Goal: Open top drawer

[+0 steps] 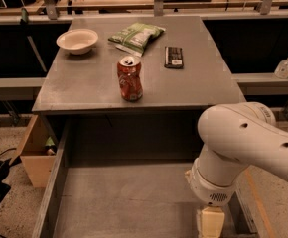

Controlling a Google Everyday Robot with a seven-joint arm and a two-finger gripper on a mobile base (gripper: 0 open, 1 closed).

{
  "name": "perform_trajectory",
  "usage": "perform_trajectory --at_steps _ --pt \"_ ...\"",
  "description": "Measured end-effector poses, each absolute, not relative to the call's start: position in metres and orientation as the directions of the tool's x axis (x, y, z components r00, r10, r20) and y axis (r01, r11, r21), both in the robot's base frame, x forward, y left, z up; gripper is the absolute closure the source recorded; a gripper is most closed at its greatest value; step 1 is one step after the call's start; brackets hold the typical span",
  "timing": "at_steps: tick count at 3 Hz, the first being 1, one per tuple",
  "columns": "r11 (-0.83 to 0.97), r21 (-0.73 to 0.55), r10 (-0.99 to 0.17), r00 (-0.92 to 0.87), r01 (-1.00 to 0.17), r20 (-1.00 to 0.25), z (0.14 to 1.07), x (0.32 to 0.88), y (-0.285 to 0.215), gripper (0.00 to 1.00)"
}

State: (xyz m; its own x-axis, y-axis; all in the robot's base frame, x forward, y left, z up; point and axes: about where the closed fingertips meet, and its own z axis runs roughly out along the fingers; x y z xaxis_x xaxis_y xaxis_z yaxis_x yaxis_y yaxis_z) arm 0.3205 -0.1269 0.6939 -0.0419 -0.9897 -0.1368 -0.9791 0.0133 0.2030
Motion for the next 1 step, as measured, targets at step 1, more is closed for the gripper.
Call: perform_trajectory --at_steps 1 --pt "0.013 0.203 -0.99 -0.042 -0.979 -0.137 0.6939 0.3205 -0.1269 0.0"
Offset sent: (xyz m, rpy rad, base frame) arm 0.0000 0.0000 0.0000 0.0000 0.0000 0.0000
